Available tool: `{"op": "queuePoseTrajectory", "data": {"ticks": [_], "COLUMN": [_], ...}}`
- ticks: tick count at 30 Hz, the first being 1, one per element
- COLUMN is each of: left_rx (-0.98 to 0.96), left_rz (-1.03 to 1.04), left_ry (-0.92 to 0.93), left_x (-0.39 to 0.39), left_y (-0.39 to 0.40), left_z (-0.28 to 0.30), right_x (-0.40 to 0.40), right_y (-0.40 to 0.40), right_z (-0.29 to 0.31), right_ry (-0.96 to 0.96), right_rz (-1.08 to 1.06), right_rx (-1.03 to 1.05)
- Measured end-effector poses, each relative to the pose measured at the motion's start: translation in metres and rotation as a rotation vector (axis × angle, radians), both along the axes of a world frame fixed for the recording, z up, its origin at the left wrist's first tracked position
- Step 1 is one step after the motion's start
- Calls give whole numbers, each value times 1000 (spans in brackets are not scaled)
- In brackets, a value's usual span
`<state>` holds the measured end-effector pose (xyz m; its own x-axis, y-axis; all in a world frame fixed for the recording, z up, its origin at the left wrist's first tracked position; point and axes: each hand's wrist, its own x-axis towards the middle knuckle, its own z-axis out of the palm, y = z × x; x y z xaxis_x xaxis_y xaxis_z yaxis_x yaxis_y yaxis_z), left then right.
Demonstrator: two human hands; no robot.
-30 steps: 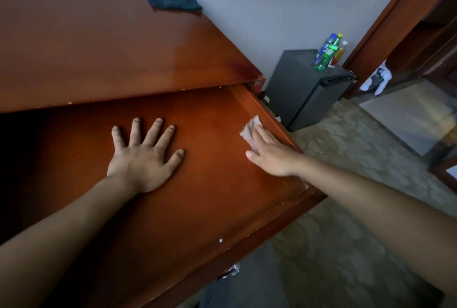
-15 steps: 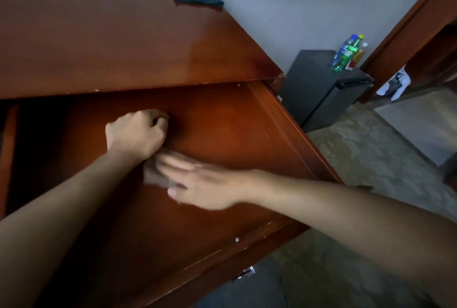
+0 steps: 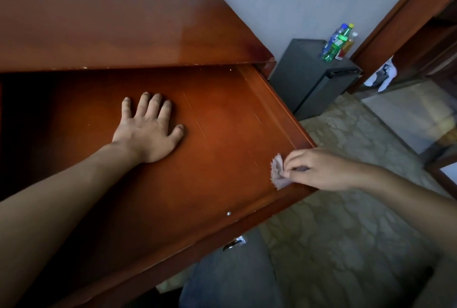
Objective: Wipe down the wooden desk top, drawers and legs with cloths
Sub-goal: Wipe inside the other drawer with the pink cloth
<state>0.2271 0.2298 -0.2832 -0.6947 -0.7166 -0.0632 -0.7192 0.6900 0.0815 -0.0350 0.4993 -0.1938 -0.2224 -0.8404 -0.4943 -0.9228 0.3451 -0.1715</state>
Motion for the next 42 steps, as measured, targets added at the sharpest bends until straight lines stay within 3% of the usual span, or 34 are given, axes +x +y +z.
{"op": "queuePoseTrajectory", "data": {"ticks": [2, 5, 11, 15, 20, 24, 28, 32, 38, 42], "left_rx": [-8, -13, -20, -32, -33, -38, -40, -41, -18, 8], "left_rz": [-4, -13, -17, -21, -25, -27, -27, -24, -28, -45], "left_ry": [2, 8, 20, 16, 11, 15, 14, 26, 24, 29], "left_x": [1, 1, 2, 3, 2, 2, 4, 3, 1, 3], "left_y": [1, 4, 9, 9, 8, 6, 6, 7, 7, -2], "left_z": [0, -1, -2, -3, -4, -7, -7, -6, -3, -2], "right_x": [9, 24, 73, 58, 10, 22, 29, 48, 131, 178], "right_y": [10, 14, 1, 2, 19, 14, 7, 2, -19, -32], "right_z": [-2, -7, -10, 11, 22, 24, 22, 24, 39, 31], "right_ry": [-9, 29, -130, -169, 270, 359, 332, 84, -193, -333], "right_rz": [1, 214, 414, 206, 206, 340, 267, 175, 239, 411], "right_rx": [24, -4, -37, 48, 98, 161, 235, 153, 115, -35]}}
